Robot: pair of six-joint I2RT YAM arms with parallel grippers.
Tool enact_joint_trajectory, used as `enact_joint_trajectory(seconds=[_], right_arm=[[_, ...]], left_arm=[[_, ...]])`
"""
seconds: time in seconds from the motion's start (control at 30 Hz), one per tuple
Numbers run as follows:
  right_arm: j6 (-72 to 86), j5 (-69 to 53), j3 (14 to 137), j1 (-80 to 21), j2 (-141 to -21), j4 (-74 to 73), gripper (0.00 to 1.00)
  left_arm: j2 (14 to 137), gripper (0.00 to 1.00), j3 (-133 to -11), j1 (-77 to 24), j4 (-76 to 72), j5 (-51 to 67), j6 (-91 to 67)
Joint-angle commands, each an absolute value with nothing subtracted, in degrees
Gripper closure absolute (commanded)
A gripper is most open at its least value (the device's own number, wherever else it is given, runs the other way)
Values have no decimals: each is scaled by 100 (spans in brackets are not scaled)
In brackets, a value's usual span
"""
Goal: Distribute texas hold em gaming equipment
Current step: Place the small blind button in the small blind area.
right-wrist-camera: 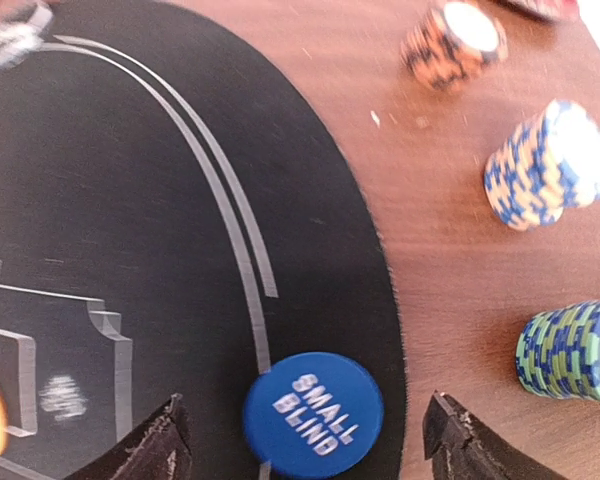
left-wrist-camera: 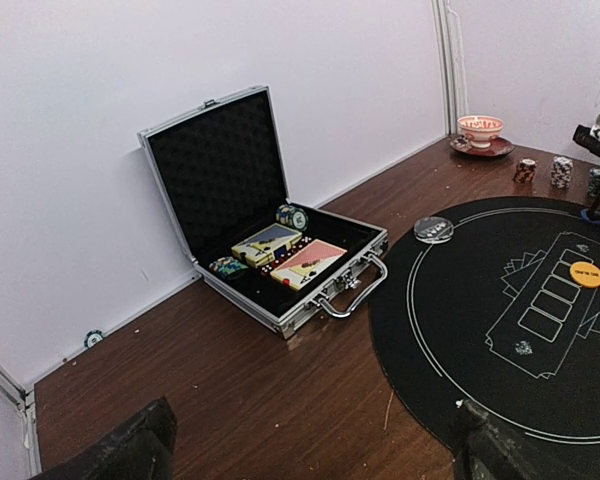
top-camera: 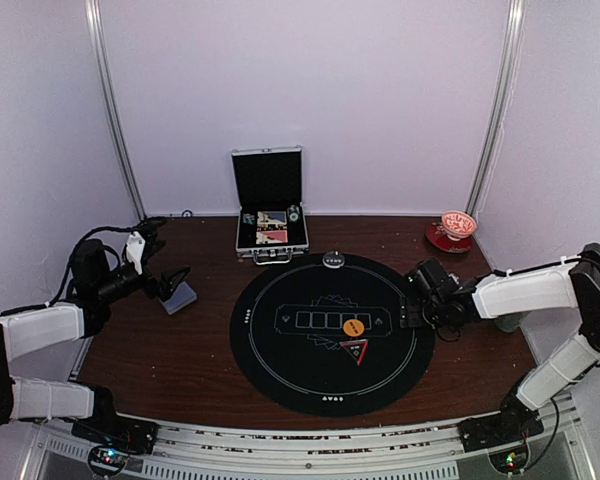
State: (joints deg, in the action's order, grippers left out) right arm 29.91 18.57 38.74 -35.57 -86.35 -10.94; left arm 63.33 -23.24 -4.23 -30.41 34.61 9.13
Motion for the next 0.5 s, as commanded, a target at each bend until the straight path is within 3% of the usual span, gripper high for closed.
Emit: enact_joint_trajectory(seconds=[0.0,0.47], right_arm=[[2972,1772,4102,-3863,-8149,-1023,17],[2861,653,5680,-4689,-9931,-1182,13]], left_arm=[[6340,2,-2331,-406,-3375,3418,929],[6267,2,-2312,-409,-3367,3466,929]])
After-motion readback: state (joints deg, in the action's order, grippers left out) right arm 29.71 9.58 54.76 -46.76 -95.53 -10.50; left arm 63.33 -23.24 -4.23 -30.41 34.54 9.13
